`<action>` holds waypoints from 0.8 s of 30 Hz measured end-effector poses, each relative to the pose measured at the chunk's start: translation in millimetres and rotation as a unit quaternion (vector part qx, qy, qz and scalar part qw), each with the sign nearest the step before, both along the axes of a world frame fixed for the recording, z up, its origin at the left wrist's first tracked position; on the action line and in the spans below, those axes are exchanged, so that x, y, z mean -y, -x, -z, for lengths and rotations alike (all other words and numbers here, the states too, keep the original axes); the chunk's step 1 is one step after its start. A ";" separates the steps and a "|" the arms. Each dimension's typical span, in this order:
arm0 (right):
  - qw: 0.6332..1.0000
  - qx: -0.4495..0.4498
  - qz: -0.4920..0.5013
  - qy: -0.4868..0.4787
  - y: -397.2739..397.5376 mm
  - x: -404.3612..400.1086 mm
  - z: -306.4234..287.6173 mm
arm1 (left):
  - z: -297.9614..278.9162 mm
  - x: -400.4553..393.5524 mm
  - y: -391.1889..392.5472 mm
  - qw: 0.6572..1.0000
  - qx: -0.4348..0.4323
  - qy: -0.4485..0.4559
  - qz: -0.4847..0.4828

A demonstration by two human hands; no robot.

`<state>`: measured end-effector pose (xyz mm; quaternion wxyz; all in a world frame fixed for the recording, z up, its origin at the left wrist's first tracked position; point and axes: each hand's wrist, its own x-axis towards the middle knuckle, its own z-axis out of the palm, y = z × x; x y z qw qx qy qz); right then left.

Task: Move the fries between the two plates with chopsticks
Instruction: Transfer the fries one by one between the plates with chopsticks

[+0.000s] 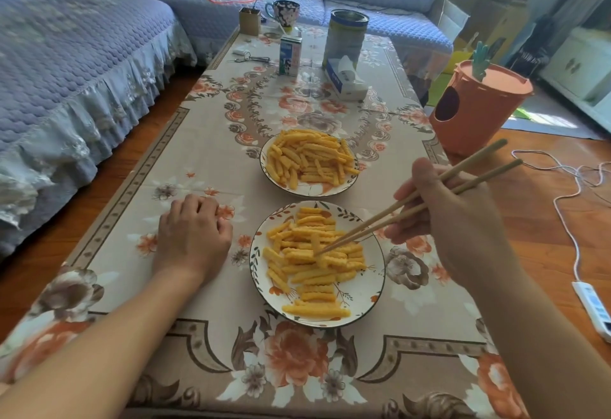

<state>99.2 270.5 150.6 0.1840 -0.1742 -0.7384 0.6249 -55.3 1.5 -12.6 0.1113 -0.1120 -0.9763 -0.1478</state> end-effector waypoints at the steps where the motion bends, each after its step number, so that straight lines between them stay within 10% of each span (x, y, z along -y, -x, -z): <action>1: 1.000 0.008 -0.013 0.013 -1.5 9.0 -0.7 | -0.3 0.0 0.0 1.000 0.001 0.000 0.001; 24: 0.989 -0.068 0.050 -0.124 80.7 -2.6 23.2 | 2.6 3.0 1.3 1.000 0.011 0.005 0.009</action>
